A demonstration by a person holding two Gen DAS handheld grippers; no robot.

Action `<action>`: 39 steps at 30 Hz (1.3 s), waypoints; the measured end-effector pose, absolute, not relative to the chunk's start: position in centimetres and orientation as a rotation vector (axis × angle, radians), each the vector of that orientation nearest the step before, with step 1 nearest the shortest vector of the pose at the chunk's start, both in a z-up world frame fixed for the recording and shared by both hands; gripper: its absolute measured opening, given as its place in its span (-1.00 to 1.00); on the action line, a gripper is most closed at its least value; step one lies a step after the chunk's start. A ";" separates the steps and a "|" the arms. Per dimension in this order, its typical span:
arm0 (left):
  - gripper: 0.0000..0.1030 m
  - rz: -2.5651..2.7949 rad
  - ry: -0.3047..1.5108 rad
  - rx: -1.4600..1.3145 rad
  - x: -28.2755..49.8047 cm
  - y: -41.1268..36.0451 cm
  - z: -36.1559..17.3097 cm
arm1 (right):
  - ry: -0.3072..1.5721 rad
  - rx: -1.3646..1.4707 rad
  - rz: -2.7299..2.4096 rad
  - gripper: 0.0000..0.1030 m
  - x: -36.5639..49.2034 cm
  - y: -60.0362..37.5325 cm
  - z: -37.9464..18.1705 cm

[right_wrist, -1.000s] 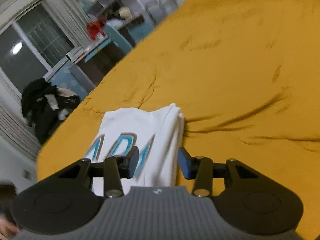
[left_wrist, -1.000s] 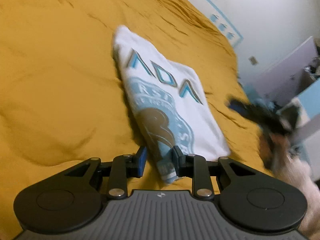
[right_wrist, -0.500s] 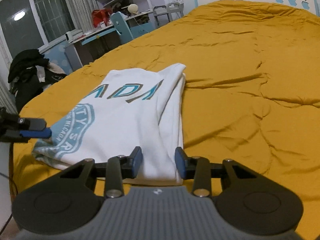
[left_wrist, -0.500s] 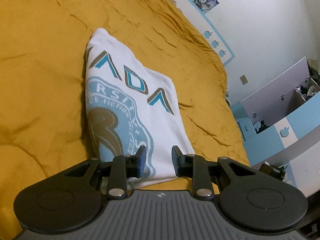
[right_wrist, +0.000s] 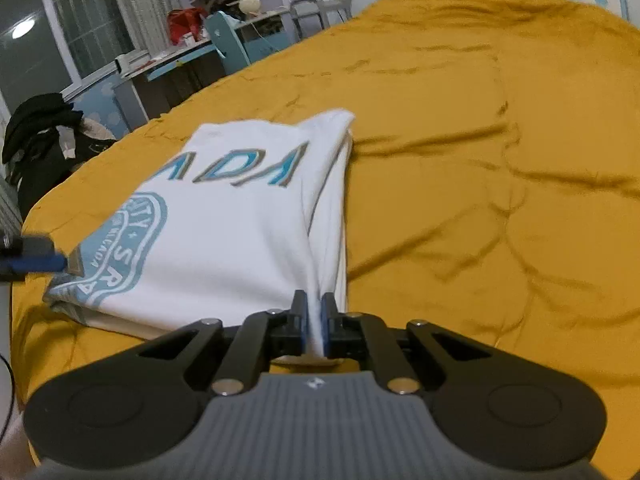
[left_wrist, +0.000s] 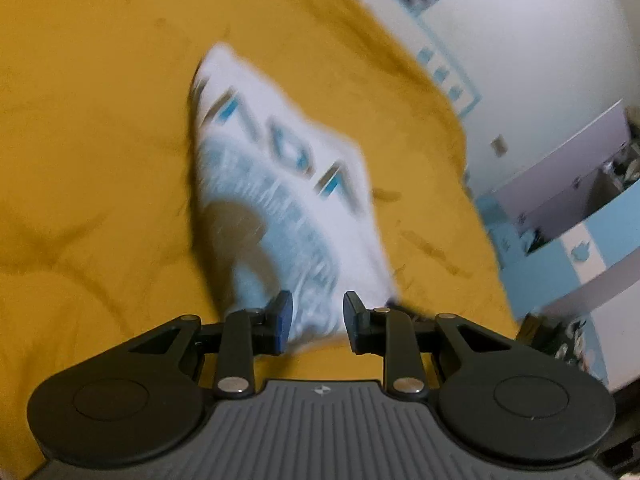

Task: Fold small clothes

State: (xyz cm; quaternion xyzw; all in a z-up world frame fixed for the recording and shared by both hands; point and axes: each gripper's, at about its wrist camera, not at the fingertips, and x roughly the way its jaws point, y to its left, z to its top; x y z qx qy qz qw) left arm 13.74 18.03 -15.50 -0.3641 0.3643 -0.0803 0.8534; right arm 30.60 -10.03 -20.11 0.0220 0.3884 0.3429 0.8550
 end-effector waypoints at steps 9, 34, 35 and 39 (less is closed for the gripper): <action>-0.43 -0.155 0.755 -0.800 13.0 18.9 -16.0 | 0.821 0.150 0.723 -0.93 31.1 -11.2 -17.7; -0.35 -0.118 0.696 -0.678 17.5 18.8 -16.2 | 0.857 0.013 0.686 -0.91 45.2 0.6 -19.5; -0.35 -0.112 0.693 -0.667 17.5 18.8 -15.6 | 0.840 0.013 0.691 -0.74 44.6 0.4 -18.7; -0.17 -0.073 0.638 -0.612 15.7 17.9 -12.7 | 0.767 0.057 0.742 -0.59 40.0 -1.8 -15.2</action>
